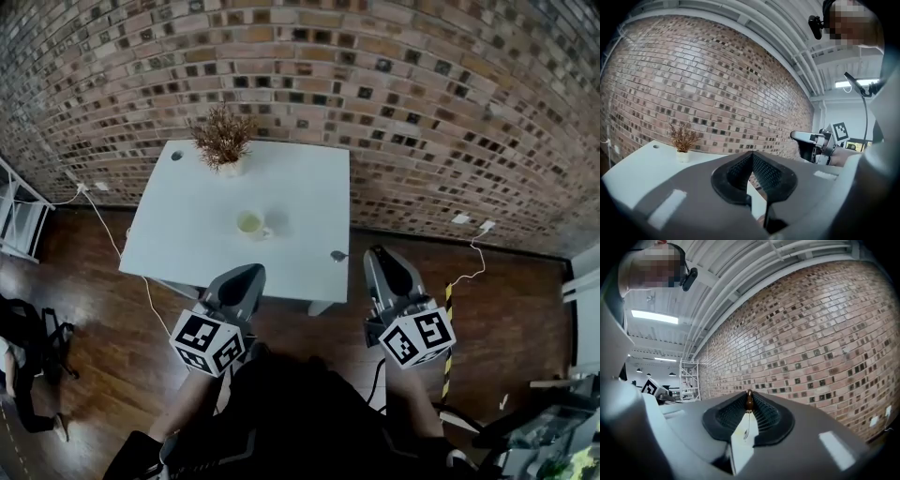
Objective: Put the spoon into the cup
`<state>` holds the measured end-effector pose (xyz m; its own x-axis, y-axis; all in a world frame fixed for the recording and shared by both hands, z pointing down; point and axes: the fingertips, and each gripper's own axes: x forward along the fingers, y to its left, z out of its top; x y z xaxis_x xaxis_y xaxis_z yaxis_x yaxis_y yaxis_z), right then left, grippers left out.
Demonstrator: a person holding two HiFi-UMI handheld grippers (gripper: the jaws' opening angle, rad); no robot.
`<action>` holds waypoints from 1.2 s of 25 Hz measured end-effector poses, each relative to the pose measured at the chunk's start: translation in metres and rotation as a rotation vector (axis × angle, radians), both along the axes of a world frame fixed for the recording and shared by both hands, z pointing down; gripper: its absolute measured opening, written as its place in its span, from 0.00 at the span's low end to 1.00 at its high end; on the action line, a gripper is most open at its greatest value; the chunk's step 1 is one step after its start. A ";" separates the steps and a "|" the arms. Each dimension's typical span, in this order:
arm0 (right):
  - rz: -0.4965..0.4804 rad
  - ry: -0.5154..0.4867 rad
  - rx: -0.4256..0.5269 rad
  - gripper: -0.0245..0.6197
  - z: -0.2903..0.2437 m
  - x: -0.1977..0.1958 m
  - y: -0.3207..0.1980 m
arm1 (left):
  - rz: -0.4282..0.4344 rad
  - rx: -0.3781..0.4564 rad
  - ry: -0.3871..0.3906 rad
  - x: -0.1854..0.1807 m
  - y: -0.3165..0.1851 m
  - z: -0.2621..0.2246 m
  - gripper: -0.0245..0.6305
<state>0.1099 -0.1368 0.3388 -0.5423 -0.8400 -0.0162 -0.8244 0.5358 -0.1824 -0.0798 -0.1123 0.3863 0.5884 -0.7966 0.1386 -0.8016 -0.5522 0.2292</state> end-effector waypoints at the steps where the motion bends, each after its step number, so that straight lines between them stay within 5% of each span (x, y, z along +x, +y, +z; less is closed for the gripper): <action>1: 0.014 0.005 0.001 0.11 -0.001 -0.003 -0.003 | 0.008 0.004 0.001 -0.006 -0.006 -0.001 0.03; 17: 0.085 0.016 -0.041 0.11 0.008 -0.090 -0.044 | 0.096 -0.013 0.051 -0.086 -0.061 0.012 0.03; 30: -0.001 0.027 -0.052 0.11 0.016 -0.103 -0.099 | 0.059 -0.028 0.061 -0.078 -0.107 0.011 0.03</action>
